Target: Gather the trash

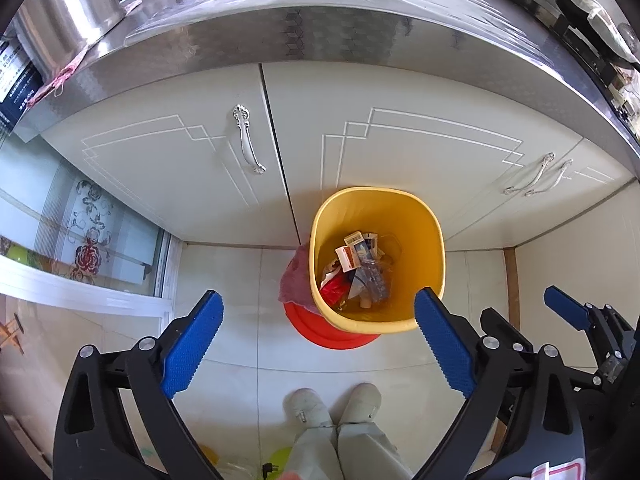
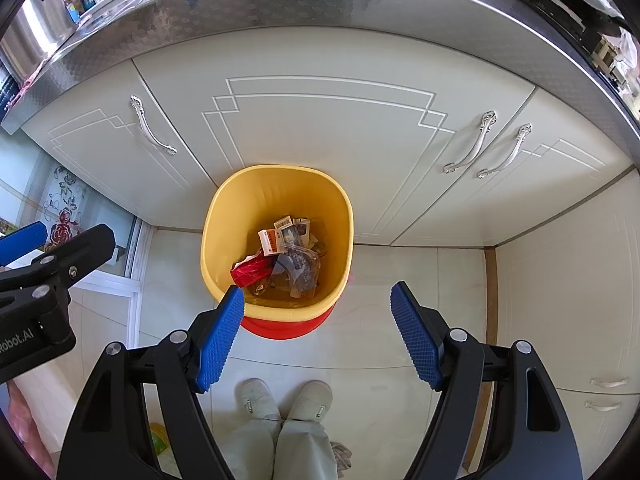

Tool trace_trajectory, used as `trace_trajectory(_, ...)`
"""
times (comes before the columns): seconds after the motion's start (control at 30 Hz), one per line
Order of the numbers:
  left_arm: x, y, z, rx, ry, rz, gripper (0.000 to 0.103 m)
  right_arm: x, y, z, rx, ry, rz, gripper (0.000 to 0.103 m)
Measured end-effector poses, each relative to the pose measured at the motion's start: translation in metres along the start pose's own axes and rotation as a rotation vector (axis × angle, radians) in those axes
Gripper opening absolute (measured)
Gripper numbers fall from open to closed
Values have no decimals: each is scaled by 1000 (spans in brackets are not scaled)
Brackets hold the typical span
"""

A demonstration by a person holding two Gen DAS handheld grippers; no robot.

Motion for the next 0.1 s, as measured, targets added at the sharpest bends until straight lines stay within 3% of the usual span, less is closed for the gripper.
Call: trace_trajectory(0.1,0,0,1,1,-4,3,96,0,0,1,0,-1,-2,76)
Point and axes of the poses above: each gripper's, at about its wrist camera, not at the fingertips, and z roughly the way its jaws point, x to its right, y to its underside, the point moved 9 cm from there along z, roughly the way its jaws point, and after that the axes turned 1 degree about x, right-handed, at the moved point
